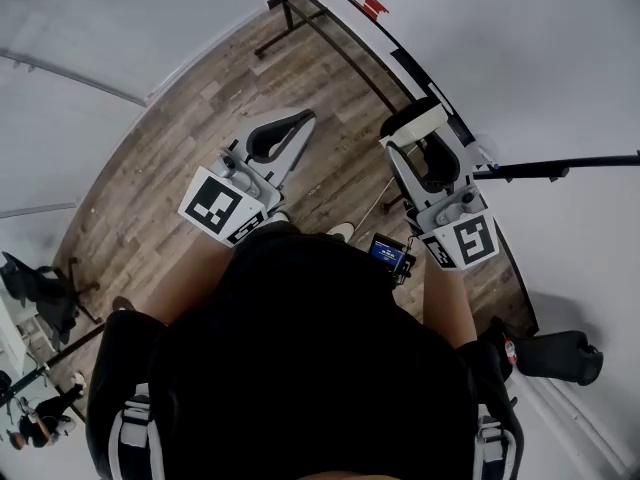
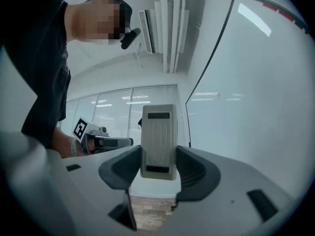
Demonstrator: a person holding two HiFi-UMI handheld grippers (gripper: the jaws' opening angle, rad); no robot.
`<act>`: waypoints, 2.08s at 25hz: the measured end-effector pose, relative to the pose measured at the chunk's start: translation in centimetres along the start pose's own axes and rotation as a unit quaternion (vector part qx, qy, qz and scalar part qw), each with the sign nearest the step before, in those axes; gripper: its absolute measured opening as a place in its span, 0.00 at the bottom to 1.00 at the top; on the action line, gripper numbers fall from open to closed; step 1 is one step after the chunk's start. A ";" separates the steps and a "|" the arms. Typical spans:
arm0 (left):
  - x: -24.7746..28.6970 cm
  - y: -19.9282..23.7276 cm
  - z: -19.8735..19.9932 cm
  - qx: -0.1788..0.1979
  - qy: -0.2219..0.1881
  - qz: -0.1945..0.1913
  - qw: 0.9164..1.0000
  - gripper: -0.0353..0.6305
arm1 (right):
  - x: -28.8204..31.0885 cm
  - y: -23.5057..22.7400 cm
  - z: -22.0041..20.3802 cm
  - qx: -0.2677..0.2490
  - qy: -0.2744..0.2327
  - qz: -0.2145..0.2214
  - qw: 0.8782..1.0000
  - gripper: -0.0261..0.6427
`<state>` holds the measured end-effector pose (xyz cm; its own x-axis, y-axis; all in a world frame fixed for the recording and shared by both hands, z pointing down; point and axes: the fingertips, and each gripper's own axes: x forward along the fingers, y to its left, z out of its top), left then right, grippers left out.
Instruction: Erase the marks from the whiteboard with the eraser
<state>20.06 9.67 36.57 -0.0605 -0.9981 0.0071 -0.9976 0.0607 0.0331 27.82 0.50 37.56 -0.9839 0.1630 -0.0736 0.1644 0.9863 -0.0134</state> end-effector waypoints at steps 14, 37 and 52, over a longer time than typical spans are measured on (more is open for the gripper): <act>-0.8 10.8 -1.0 -0.013 -0.007 -0.018 1.000 0.07 | 11.0 0.7 -1.7 -0.002 0.023 0.001 1.000 0.37; 5.4 30.6 -1.2 -0.041 -0.010 -0.144 0.989 0.07 | 28.2 -5.8 -0.9 -0.001 -0.002 -0.151 0.989 0.37; 22.4 29.8 1.8 -0.009 0.006 -0.209 0.978 0.07 | 26.1 -20.4 1.8 -0.090 0.051 -0.228 0.968 0.37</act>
<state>-11.09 -10.90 35.87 0.3536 -0.9354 0.0003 -0.9341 -0.3531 0.0524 -1.08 -15.43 34.08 -0.9547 -0.2976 -0.0015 -0.2942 0.9432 0.1544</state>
